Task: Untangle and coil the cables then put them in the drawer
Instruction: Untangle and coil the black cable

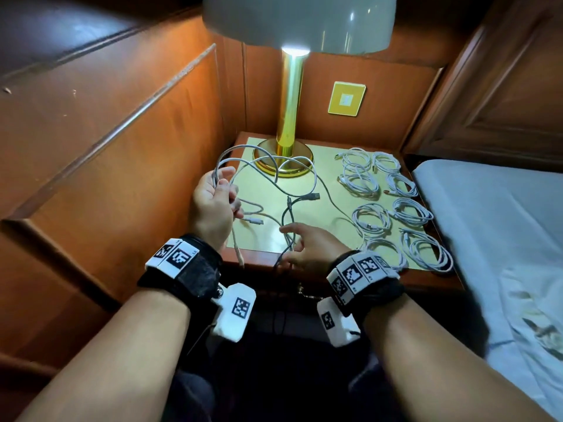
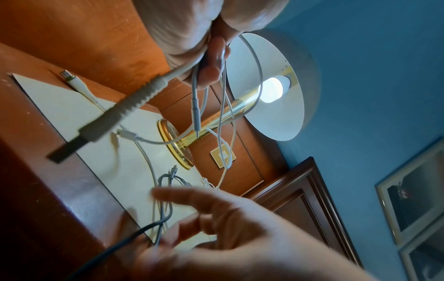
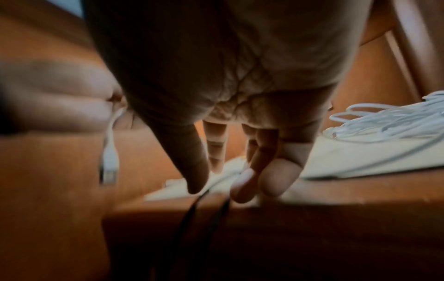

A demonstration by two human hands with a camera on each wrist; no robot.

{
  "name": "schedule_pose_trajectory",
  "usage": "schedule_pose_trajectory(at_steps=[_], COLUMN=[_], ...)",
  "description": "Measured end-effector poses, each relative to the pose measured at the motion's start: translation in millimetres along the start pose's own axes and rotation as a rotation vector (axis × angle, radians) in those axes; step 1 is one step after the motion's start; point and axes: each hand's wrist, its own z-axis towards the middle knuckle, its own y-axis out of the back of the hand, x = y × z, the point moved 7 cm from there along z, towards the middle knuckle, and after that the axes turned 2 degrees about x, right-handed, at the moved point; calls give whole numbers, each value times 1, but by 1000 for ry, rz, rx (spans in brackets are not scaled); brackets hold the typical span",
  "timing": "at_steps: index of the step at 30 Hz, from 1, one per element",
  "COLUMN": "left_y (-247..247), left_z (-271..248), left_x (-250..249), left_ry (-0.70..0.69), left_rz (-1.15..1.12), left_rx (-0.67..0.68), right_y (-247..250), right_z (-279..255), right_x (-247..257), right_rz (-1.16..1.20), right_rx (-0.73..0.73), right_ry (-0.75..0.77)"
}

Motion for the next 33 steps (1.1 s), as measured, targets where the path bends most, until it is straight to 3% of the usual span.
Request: schedule_pose_trajectory(at_steps=[3, 10, 17, 23, 26, 28, 30, 33], left_y=[2, 13, 31, 16, 9, 7, 6, 3], left_z=[1, 6, 10, 12, 11, 9, 6, -1], left_x=[3, 2, -3, 27, 48, 52, 51, 48], left_ry=[43, 26, -74, 146, 275, 246, 187, 158], left_rz=[-42, -111, 16, 117, 351, 759, 1137, 1301], left_rx=[3, -42, -171, -134, 52, 227, 277, 289], right_y=[-22, -27, 15, 67, 89, 101, 110, 123], right_z=[6, 18, 7, -24, -47, -61, -75, -90], right_x=[5, 17, 19, 35, 37, 38, 40, 38], right_rz=[-147, -235, 69, 328, 563, 670, 692, 685], right_rx=[45, -63, -272, -601, -681, -714, -764, -840], right_ry=[-13, -12, 5, 306, 387, 445, 507, 548])
